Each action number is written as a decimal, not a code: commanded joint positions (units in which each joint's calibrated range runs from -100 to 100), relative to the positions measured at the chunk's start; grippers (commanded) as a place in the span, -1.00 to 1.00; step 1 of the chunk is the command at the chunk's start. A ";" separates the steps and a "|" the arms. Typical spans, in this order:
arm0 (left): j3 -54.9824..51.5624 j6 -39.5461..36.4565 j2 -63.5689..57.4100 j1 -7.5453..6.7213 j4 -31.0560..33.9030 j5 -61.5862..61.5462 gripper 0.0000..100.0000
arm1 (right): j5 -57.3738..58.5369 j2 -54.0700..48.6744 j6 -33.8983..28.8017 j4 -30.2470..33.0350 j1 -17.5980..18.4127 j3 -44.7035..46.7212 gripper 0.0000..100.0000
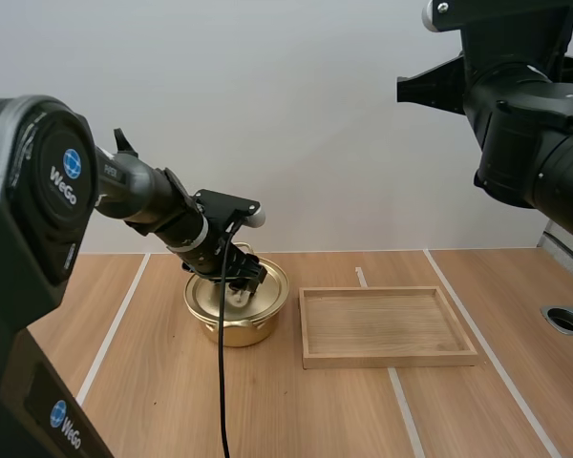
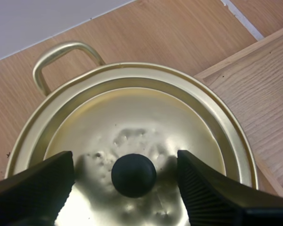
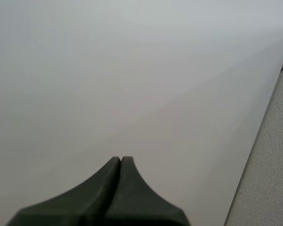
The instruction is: Open the pot, put the pineapple inside, and close it
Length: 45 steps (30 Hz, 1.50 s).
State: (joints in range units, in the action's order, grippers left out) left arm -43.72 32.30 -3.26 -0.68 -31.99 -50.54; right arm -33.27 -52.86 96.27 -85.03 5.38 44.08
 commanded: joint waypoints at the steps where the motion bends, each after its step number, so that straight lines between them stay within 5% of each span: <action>1: 1.29 -2.47 -1.54 -0.07 0.54 -4.48 1.00 | -1.00 -0.75 0.34 -0.32 -0.19 -0.03 -1.00; 32: 8.76 -10.53 -49.66 -0.07 1.39 12.66 1.00 | -0.96 -0.75 0.24 -0.32 -0.19 -0.03 -1.00; 43: 8.64 -10.96 -57.55 -0.07 1.39 13.22 -0.92 | 9.57 -1.49 0.34 -2.29 -0.19 -0.03 -1.00; 45: 8.63 -11.29 -58.84 -0.07 1.95 13.02 -1.00 | 14.52 -2.77 0.23 -5.14 -0.19 -0.03 -1.00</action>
State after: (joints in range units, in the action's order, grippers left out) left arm -35.45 21.91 -60.65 -0.68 -30.17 -39.01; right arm -24.12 -53.64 96.27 -87.63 5.38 44.18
